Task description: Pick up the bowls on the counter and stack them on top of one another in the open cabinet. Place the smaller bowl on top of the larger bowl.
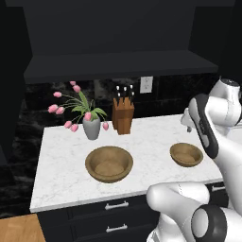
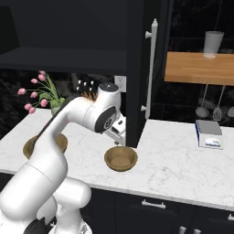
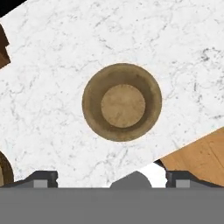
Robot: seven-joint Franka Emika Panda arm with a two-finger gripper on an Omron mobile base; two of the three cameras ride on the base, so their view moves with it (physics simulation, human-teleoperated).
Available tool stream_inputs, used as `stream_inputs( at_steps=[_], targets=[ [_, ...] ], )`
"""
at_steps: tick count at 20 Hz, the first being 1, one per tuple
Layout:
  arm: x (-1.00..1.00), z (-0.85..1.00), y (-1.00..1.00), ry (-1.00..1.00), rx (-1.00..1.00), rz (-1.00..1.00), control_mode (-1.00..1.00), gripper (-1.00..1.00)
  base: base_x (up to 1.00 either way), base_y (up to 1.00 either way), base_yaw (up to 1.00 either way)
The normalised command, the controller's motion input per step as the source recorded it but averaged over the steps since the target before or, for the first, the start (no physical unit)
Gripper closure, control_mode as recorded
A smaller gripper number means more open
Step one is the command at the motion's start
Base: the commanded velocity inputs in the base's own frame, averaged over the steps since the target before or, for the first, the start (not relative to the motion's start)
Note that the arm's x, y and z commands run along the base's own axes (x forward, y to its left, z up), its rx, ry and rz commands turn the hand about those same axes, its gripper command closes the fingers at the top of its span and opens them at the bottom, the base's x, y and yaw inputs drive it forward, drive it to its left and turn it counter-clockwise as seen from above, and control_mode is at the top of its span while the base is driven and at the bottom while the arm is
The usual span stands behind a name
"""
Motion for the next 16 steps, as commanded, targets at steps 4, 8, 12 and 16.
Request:
stream_inputs(
  at_steps=[4, 8, 12, 16],
  targets=[
    [0.03, -0.78, -0.70, 0.10, 0.08, -0.18, -1.00, -1.00, 0.00, 0.00, 0.00],
    [0.21, -0.72, -0.40, 0.12, 0.03, -0.26, -1.00, -1.00, 0.00, 0.00, 0.00],
    [0.19, -0.47, -0.39, 0.00, 0.05, -0.22, -1.00, -1.00, 0.00, 0.00, 0.00],
    [0.11, -0.31, -0.14, 0.00, 0.00, -0.03, -1.00, -1.00, 0.00, 0.00, 0.00]
  ],
)
